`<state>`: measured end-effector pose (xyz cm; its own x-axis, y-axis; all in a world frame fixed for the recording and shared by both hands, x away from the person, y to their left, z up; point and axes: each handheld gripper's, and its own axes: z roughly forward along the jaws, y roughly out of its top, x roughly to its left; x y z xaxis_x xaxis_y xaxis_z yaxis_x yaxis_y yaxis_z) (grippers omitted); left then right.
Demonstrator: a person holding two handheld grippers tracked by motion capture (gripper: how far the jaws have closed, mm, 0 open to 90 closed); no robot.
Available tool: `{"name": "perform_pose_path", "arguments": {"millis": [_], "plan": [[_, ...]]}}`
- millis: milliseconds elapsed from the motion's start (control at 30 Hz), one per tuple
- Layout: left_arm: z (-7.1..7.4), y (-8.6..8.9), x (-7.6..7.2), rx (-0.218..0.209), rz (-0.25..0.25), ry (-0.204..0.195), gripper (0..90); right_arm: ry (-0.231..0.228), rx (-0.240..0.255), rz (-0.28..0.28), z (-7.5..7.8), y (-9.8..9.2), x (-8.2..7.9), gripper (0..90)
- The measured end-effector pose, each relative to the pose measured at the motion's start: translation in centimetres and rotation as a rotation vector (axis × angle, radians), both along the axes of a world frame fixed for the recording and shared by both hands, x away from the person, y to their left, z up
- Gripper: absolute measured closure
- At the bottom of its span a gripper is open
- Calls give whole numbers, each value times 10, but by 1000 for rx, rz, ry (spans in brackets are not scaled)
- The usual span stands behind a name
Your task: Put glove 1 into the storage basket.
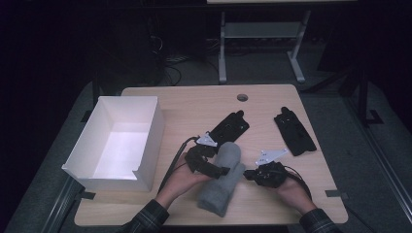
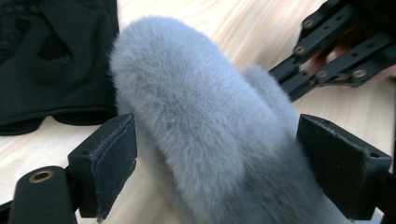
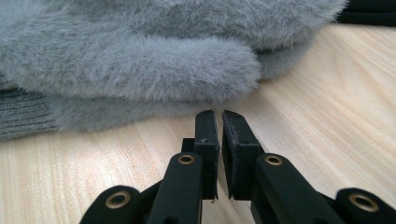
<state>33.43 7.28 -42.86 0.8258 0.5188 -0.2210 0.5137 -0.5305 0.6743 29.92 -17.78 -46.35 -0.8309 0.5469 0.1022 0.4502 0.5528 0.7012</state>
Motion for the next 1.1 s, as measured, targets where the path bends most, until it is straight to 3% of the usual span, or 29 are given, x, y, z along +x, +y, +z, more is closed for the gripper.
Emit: {"name": "perform_pose_path", "arguments": {"millis": [233, 400, 500, 533, 567, 633, 667, 933, 1100], "plan": [[-20, -6, 4, 49, -15, 23, 126, 4, -2, 12, -1, 4, -1, 862], [-28, -6, 6, 46, -13, 53, 126, 1, -5, 30, -2, 9, -1, 868], [-31, -6, 8, 63, -34, 61, 127, 6, -9, 31, -2, 10, -2, 875], [-32, -8, 7, 51, -27, 60, 128, 6, -9, 31, -2, 11, -2, 874], [-32, -7, 8, 71, -45, 57, 130, 5, -9, 30, -3, 11, -2, 876], [-33, -9, 7, 54, -29, 64, 137, 6, -9, 29, -3, 11, -2, 882], [-32, -8, 7, 65, -46, 64, 151, 6, -10, 29, -3, 11, -2, 888], [-29, -10, 5, 53, -80, 111, 433, 4, -17, 31, -4, 13, -2, 900], [-27, -10, 3, 56, -90, 101, 605, 3, -16, 32, -4, 13, -2, 900]]}}
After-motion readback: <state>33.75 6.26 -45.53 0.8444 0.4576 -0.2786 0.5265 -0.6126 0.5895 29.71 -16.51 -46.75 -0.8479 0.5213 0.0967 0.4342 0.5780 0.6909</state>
